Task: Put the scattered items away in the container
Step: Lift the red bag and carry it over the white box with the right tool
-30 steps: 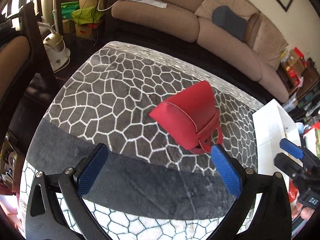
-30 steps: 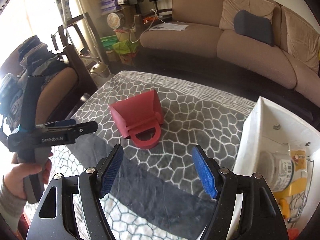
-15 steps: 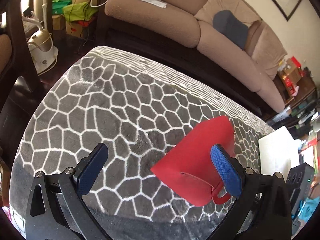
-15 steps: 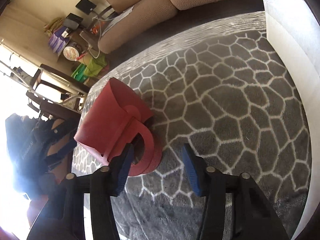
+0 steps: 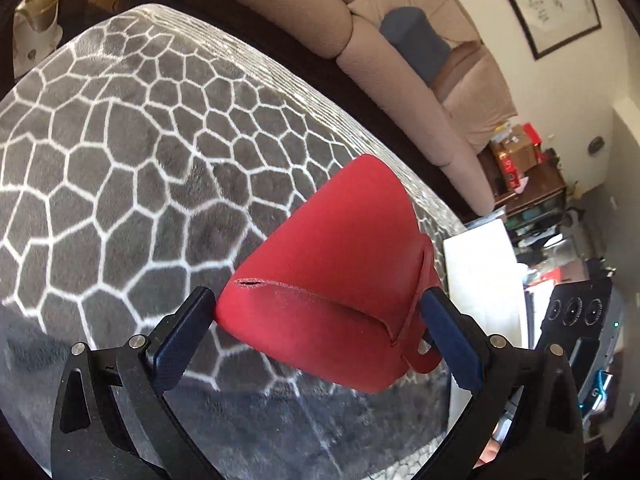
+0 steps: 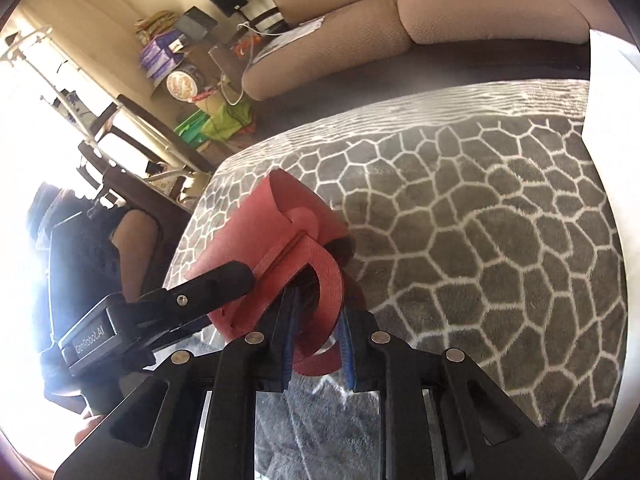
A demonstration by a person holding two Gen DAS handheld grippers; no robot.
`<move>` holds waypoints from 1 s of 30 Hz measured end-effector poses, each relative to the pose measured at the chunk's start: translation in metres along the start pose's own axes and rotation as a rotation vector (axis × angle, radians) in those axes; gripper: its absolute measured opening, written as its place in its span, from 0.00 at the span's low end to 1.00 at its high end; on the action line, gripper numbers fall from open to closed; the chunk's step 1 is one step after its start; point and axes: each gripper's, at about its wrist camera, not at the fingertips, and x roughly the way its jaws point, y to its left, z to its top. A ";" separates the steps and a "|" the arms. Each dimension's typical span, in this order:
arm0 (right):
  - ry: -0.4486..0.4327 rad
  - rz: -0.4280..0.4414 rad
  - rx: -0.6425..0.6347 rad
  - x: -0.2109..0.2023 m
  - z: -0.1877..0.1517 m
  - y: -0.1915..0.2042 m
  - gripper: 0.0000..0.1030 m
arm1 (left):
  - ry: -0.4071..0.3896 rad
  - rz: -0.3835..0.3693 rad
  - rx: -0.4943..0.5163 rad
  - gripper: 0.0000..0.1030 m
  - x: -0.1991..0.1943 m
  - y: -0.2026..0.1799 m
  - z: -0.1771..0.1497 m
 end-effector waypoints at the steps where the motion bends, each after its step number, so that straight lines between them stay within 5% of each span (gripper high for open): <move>1: -0.003 0.002 -0.020 -0.006 0.000 0.005 0.18 | -0.002 -0.023 -0.004 0.99 -0.005 -0.003 -0.004; 12: -0.086 0.073 -0.125 -0.137 -0.008 0.010 0.18 | 0.058 -0.137 0.142 1.00 -0.045 -0.128 -0.050; 22: -0.079 0.052 -0.074 -0.278 -0.040 -0.088 0.17 | 0.269 -0.230 0.263 1.00 0.012 -0.254 -0.143; 30: -0.009 0.148 0.074 -0.296 -0.068 -0.168 0.17 | 0.327 -0.147 0.310 1.00 0.026 -0.284 -0.198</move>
